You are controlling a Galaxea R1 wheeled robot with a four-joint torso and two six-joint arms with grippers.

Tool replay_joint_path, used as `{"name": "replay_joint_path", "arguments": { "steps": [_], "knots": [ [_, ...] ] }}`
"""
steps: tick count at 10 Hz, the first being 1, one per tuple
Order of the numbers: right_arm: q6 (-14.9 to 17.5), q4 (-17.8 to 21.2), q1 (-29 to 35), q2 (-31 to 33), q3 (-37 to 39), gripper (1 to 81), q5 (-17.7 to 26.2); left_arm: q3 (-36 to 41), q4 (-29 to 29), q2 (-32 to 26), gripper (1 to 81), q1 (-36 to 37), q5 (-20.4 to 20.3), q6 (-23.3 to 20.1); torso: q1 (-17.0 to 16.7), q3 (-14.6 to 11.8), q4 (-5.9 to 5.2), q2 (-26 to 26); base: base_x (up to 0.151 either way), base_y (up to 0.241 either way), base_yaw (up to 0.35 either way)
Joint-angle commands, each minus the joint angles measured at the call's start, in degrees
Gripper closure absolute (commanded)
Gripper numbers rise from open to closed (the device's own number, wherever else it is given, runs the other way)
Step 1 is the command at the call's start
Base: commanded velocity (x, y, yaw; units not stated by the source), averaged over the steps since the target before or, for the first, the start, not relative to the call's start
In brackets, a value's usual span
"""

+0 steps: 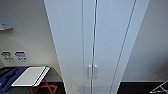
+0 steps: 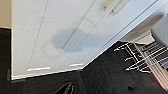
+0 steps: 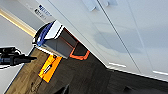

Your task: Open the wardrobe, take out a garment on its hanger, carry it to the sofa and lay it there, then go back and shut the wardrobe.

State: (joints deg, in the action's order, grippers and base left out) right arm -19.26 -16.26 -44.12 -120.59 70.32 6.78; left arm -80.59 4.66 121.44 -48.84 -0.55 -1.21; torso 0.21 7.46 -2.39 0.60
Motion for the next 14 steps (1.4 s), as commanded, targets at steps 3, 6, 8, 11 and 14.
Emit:
{"name": "replay_joint_path", "arguments": {
  "steps": [3, 6, 8, 11, 14],
  "knots": [
    [-9.55, 0.89, 19.0, 0.16, -1.95, 1.0, 2.71, -1.84, 7.47, 0.29, 1.0, 23.2, 12.75, 1.47, 0.02, 0.02, 0.0, -0.02, 0.0, 0.0, 0.0],
    [-12.46, 1.06, 24.02, -6.09, 2.7, 1.0, 2.98, -7.81, 7.73, 7.23, 1.0, 29.44, 14.35, 4.1, 0.06, 0.07, 0.0, -0.04, 0.0, 0.0, 0.0],
    [-13.43, 1.15, 26.31, -9.25, 5.87, 1.0, 3.07, -12.74, 7.91, 12.41, 1.0, 31.38, 14.35, 4.9, 0.09, 0.09, 0.0, -0.09, 0.0, 0.0, 0.0],
    [-13.52, 1.32, 28.59, -13.38, 10.35, 1.0, 5.18, -19.15, 7.65, 19.44, 1.0, 33.05, 16.28, 5.87, 0.15, 0.15, 0.0, -0.15, 0.0, 0.0, 0.0],
    [-13.52, 1.49, 30.0, -17.43, 15.01, 1.0, 7.46, -25.05, 7.56, 25.52, 1.0, 34.2, 16.46, 5.87, 0.17, 0.18, 0.0, -0.17, 0.0, 0.0, 0.0]
  ]
}}
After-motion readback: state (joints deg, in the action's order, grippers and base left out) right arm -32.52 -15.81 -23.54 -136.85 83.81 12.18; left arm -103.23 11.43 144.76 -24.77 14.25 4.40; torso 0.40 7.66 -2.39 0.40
